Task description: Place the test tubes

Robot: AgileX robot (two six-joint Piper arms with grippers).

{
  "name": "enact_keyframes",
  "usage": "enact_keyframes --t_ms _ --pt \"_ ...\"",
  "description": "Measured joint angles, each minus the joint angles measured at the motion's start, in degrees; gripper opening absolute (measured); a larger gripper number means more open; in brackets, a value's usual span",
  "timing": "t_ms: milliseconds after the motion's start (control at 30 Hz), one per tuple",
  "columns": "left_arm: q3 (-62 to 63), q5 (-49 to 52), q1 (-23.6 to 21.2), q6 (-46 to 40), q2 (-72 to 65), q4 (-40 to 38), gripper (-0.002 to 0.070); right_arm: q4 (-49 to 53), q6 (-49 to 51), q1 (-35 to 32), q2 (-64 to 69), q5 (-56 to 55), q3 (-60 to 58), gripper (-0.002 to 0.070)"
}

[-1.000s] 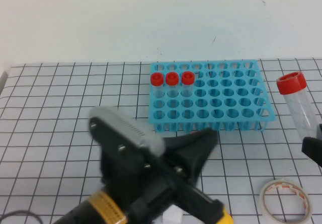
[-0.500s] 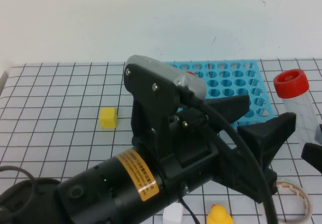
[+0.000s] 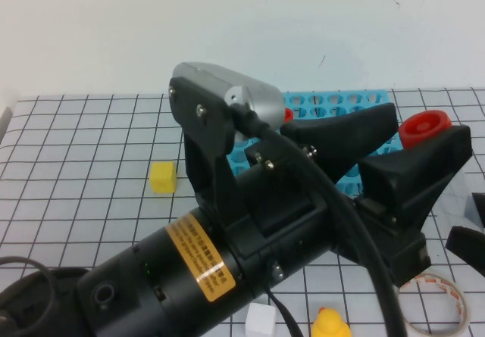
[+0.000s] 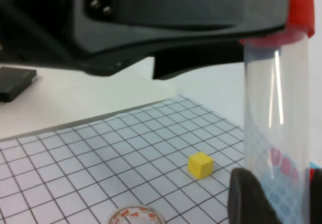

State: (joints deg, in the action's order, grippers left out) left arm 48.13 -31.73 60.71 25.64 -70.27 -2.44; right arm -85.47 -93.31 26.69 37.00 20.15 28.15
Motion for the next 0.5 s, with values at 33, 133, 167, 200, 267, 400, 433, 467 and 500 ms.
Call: enact_keyframes --t_ms 33,133,167,200,267,400,433,467,500 --pt "0.00 -0.16 0.00 0.22 0.00 0.00 0.0457 0.00 -0.12 0.00 0.00 0.24 0.00 0.0227" --pt "0.00 -0.37 0.00 0.79 0.00 0.00 0.0410 0.00 -0.12 0.00 0.00 0.60 0.00 0.0227" --pt "0.00 -0.37 0.00 0.91 0.00 0.11 0.0390 0.00 -0.12 0.00 0.00 0.72 0.00 0.0227" --pt "0.00 -0.37 0.00 1.32 0.00 0.11 0.0366 0.00 -0.12 0.00 0.00 0.96 0.00 0.0227" --pt "0.00 -0.37 0.00 1.92 0.00 0.59 0.0286 0.00 -0.12 0.00 0.00 0.96 0.00 0.0227" --pt "0.08 -0.37 0.04 3.28 0.00 2.97 0.0271 0.00 -0.12 0.00 0.00 0.96 0.00 0.0227" --pt "0.08 -0.50 0.04 3.74 0.00 3.88 0.0271 0.00 -0.12 0.00 0.00 0.96 0.00 0.0227" --pt "0.08 -0.72 0.04 4.17 0.00 4.89 0.0271 0.00 -0.12 0.00 0.00 0.96 0.00 0.0227" --pt "0.08 -0.87 0.04 4.55 0.00 5.76 0.0271 0.00 -0.20 0.00 0.00 0.82 0.00 0.0227"
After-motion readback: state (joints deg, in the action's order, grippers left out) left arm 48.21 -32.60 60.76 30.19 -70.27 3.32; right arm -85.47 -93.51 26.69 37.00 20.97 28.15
